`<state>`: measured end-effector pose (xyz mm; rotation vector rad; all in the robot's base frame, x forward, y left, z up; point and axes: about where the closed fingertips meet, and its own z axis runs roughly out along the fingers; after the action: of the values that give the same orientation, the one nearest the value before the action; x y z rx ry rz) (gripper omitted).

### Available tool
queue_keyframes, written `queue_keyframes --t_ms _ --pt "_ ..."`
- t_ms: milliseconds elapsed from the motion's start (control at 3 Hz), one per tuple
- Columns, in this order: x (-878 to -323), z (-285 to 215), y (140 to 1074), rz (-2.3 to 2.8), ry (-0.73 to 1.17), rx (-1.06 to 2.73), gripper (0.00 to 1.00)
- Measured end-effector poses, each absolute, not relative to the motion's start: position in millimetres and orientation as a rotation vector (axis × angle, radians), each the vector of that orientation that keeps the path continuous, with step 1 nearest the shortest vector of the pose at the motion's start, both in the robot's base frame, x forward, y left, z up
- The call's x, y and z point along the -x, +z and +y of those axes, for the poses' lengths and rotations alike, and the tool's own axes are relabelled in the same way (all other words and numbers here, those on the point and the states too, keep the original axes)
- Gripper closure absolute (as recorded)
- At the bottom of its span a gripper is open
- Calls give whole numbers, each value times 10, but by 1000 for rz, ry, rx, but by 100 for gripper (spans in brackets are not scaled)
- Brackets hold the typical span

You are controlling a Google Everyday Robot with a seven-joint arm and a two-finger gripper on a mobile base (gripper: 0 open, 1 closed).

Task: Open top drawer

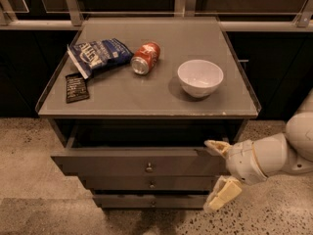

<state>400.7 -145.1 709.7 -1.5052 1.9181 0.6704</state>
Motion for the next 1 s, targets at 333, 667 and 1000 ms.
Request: queue_keyframes --t_ms 333,667,1000 --pt "-4326 -1330 7057 1862 668 1529 0" --pt "-4561 -1122 6897 1832 719 1588 0" --pt "-4547 -1083 6855 1832 733 1609 0"
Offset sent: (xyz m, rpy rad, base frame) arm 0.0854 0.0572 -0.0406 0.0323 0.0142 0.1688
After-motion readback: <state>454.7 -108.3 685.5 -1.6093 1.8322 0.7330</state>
